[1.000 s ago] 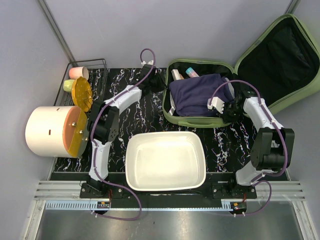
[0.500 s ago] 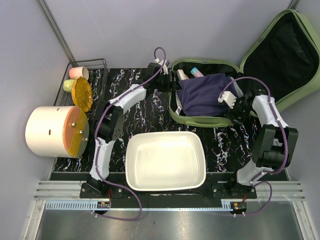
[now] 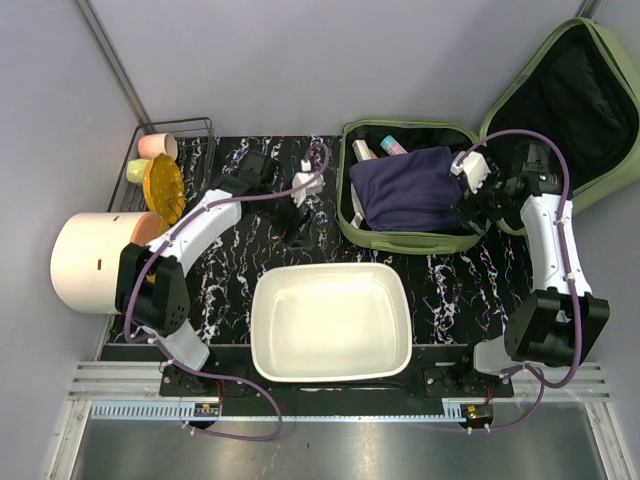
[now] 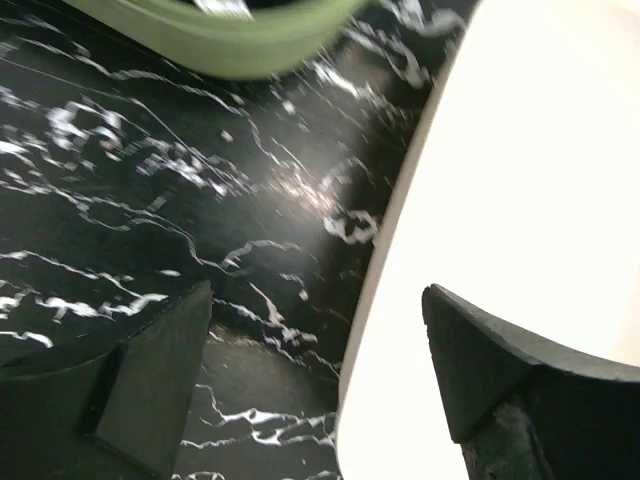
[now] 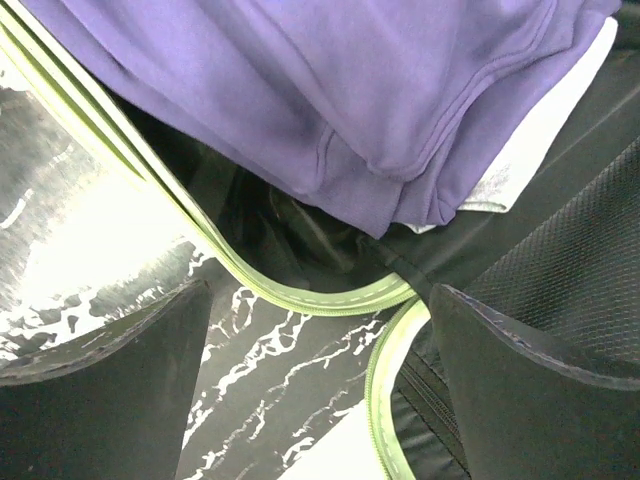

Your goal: Open, take out, and arrange the luggage

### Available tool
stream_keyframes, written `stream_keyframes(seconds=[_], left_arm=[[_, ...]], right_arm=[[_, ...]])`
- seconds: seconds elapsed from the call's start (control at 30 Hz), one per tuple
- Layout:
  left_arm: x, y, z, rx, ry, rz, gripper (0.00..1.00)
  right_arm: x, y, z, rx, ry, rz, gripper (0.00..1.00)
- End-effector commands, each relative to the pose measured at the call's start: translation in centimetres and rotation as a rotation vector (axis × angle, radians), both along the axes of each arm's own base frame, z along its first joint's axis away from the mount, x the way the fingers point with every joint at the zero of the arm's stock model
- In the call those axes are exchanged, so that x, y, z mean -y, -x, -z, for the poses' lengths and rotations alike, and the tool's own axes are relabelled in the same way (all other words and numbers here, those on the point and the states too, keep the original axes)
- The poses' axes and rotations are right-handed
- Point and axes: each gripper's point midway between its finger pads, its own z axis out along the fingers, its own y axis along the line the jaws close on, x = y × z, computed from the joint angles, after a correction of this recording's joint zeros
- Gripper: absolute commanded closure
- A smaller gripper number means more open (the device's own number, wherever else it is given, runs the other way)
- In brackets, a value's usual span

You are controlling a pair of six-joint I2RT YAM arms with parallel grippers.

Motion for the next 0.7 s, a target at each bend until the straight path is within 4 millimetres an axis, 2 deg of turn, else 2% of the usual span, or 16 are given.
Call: stream_keyframes(seconds=[0.0, 0.13, 0.23, 0.3, 0.37, 0.4, 0.5, 0.63, 0.67], left_arm=[[-0.9, 5.3, 3.2, 0.037, -0.089, 0.263, 0.14], [-0.2, 6.1, 5.9, 0.051, -0.167, 0.292, 0.23], [1.6, 5.4, 6.8, 0.082, -0.173, 0.291, 0.28], [3.0, 4.9, 7.1, 0.084, -0.160, 0.275, 0.37], [4.4, 3.9, 6.3, 0.107, -0.129, 0.257, 0.46], [5.1, 3.9, 6.6, 0.092, -0.126, 0.242, 0.56], [6.5, 2.5, 5.9, 0.113, -0.108, 0.202, 0.70], [8.7, 0.8, 4.1, 0.159, -0.057, 0.176, 0.75], [9.3, 0.7, 4.2, 0.159, -0.055, 0.180, 0.76]], right_arm=[[-2.7, 0.0, -3.0, 0.024, -0.147, 0.062, 0.02], [-3.3, -1.3, -3.2, 0.026, -0.165, 0.113, 0.02], [-4.0, -2.6, -3.3, 0.046, -0.169, 0.120, 0.02], [-4.7, -3.4, -3.4, 0.058, -0.169, 0.108, 0.03], [-5.7, -4.2, -2.9, 0.056, -0.173, 0.089, 0.03], [-6.0, -4.4, -2.6, 0.056, -0.175, 0.081, 0.03], [-6.7, -5.2, -1.3, 0.041, -0.178, 0.066, 0.03], [-7.0, -6.4, -0.4, 0.029, -0.204, 0.080, 0.03], [-7.2, -6.6, -0.3, 0.026, -0.213, 0.083, 0.03]])
